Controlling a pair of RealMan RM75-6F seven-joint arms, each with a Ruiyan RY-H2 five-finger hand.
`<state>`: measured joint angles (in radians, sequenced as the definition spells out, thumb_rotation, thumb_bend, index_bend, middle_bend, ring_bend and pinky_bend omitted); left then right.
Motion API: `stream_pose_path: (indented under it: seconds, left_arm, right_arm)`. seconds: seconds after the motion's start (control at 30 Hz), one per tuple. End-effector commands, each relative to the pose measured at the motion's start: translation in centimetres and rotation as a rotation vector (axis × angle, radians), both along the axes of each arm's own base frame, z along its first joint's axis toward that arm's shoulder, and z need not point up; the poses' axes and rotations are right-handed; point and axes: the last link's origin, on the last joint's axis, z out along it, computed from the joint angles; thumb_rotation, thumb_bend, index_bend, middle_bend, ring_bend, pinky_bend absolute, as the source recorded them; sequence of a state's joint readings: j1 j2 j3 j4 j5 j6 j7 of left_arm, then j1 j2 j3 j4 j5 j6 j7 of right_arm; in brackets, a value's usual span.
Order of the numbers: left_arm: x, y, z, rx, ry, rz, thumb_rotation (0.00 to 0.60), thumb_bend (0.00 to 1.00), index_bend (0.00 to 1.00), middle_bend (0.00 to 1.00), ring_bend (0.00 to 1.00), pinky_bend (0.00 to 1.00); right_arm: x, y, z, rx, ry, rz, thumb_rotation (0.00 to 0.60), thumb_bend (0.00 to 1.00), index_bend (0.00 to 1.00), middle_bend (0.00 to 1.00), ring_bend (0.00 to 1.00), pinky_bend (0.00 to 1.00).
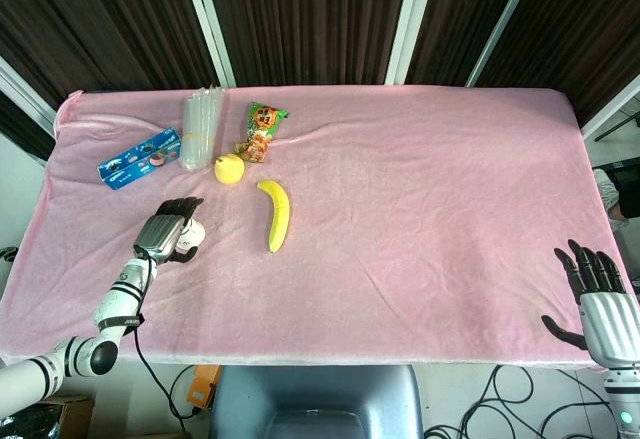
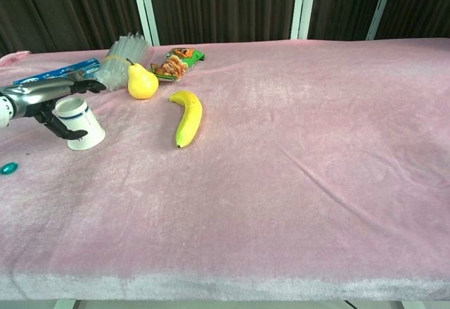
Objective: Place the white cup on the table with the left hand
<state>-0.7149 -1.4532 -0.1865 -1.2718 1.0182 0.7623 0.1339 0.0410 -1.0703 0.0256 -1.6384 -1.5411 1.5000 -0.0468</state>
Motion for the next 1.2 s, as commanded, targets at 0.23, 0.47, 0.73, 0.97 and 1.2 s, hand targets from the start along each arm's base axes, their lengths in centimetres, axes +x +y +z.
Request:
stream_pose_path:
  seconds: [0.23, 0.47, 0.73, 0.97, 1.2]
  left_arm:
    - [0.4, 0.1, 0.0, 0.012, -0.006, -0.013, 0.6, 0.36, 0.01, 0.06, 0.02, 0.05]
    - [-0.2, 0.2, 0.7, 0.041, 0.005, 0.003, 0.6, 0.37, 0.06, 0.1, 0.05, 0.1]
    - [-1.0, 0.2, 0.4, 0.04, 0.03, 0.012, 0.6, 0.37, 0.25, 0.25, 0.21, 0.31]
    - [-1.5, 0.6, 0.1, 0.063, 0.026, 0.021, 0.6, 0.39, 0.43, 0.39, 0.36, 0.45]
    - [-1.4, 0.3, 0.8, 0.112, 0.017, -0.013, 0.6, 0.42, 0.51, 0.48, 0.44, 0.53]
  right_arm:
    - [0.3, -0.3, -0.4, 0.012, 0.001, 0.01, 0.6, 0.28, 0.0, 0.0, 0.0, 0.0]
    - [0.4, -0.4, -0.8, 0.029, 0.007, 0.008, 0.6, 0.28, 0.0, 0.0, 0.0, 0.0]
    - [0.3, -0.2, -0.5, 0.017, 0.005, 0.004, 0.6, 0.28, 0.0, 0.0, 0.0, 0.0]
    - [0.2, -0.1, -0.3, 0.014, 0.007, 0.002, 0.6, 0.28, 0.0, 0.0, 0.0, 0.0]
    - [0.2, -0.1, -0.4, 0.016, 0.009, 0.004, 0.6, 0.28, 0.0, 0.0, 0.0, 0.0]
